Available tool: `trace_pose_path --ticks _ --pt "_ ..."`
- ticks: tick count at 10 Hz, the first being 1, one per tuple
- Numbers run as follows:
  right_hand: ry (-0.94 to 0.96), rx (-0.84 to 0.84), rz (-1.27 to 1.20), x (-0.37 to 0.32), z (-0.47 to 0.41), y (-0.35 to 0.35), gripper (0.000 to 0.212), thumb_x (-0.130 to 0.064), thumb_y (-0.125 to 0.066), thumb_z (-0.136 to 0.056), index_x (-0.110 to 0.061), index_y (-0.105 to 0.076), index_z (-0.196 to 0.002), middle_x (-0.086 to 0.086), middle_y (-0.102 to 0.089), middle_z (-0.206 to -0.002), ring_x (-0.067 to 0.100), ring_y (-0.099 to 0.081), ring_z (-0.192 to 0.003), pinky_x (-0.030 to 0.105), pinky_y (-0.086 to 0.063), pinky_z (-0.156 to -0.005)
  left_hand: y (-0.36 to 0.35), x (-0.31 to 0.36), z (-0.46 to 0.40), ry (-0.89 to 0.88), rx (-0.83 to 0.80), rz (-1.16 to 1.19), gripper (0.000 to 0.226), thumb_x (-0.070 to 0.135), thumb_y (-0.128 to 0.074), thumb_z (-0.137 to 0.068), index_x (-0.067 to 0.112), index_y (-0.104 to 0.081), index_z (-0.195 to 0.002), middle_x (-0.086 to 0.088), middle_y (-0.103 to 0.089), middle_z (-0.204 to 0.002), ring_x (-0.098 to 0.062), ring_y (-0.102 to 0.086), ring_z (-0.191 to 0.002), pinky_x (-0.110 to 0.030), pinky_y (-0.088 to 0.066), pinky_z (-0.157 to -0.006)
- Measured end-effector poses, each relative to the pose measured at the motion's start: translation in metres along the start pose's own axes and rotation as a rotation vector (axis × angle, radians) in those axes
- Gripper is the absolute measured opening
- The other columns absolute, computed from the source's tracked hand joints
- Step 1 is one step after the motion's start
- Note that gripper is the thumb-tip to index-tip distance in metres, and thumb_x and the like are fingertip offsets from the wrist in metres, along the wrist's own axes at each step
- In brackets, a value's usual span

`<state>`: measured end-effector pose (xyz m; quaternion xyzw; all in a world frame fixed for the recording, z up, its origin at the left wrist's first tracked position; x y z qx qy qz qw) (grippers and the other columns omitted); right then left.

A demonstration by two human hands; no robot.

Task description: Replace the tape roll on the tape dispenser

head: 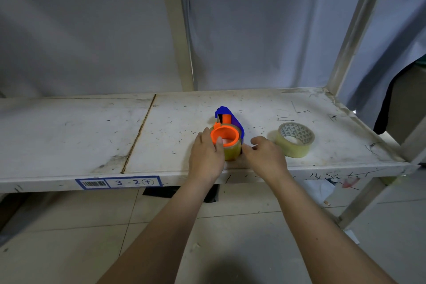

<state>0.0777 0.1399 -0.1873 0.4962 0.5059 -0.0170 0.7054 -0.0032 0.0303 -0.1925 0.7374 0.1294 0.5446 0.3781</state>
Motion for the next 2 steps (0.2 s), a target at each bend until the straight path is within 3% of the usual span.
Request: trace_pose_path --ticks 1,2 --pt "-0.007 -0.057 0.004 0.002 0.013 0.009 0.046 -0.039 -0.049 -0.09 -0.013 -0.055 -0.128 0.007 -0.063 -0.126 0.024 -0.057 -0.114 0.028 -0.04 -0.081 0.013 0.012 0.018 0.014 0.007 -0.065 0.051 0.035 -0.032 -0.1 0.008 -0.029 -0.144 -0.012 -0.04 -0.145 -0.027 -0.039 -0.131 -0.036 -0.035 -0.101" --pt "0.006 -0.055 -0.063 0.004 0.028 0.026 0.041 -0.04 -0.049 -0.089 -0.013 -0.062 -0.117 0.005 -0.067 -0.105 0.024 -0.062 -0.099 0.035 -0.049 -0.082 0.039 0.027 0.029 -0.004 0.021 -0.013 0.054 0.037 -0.03 -0.1 0.011 -0.023 -0.147 -0.01 -0.033 -0.152 -0.026 -0.034 -0.137 -0.036 -0.032 -0.104"
Point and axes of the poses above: each hand's wrist, its own z-axis away from the middle knuckle, its own y-axis out of the back of the hand, x = y × z, the point moved 1 cm from there along -z, towards the middle knuckle
